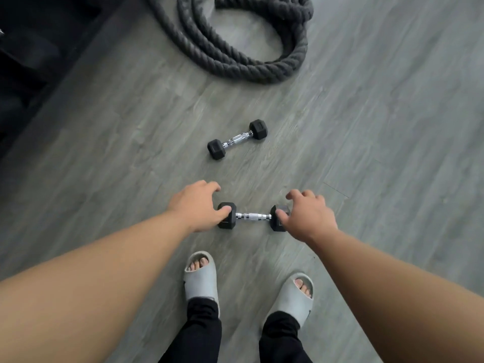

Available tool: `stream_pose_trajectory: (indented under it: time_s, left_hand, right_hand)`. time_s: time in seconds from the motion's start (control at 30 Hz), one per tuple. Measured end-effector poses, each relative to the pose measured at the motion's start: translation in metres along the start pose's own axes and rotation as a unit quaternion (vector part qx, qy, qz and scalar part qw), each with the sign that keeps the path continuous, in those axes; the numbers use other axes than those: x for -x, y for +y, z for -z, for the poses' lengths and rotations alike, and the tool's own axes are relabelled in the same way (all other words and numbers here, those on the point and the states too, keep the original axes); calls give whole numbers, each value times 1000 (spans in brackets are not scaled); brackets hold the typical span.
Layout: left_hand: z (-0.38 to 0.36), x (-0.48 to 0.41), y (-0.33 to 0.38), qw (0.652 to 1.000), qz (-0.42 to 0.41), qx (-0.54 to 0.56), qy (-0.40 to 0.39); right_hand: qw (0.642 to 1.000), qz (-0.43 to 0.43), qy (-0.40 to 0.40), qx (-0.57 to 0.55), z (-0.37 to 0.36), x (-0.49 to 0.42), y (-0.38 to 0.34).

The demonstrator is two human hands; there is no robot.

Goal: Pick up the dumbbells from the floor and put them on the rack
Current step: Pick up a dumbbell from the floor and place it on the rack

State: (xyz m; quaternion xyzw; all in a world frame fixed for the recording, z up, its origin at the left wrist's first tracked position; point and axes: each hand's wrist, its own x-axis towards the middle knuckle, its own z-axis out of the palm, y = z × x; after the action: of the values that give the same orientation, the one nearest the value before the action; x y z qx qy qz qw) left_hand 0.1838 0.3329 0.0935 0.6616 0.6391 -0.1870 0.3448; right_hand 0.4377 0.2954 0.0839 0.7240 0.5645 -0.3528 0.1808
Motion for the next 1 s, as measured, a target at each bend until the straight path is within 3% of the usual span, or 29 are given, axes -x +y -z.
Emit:
stream_pose_trajectory:
  time_s: [0.33, 0.57, 0.8, 1.0]
  left_hand:
    - [-155, -132, -18, 991, 80, 102, -42]
    - [-218, -183, -26, 981, 119, 117, -100]
    - [-190, -180, -31, 987, 90, 90, -93]
    - [-67, -135, -28, 997, 72, 33, -17]
  right_hand:
    - [996, -62, -16, -61, -123, -138, 28]
    - [985, -105, -72, -116, -177, -184, 43]
    - [984, -100, -74, -129, -167, -177, 37]
    - [967, -103, -29, -231, -104, -115, -10]
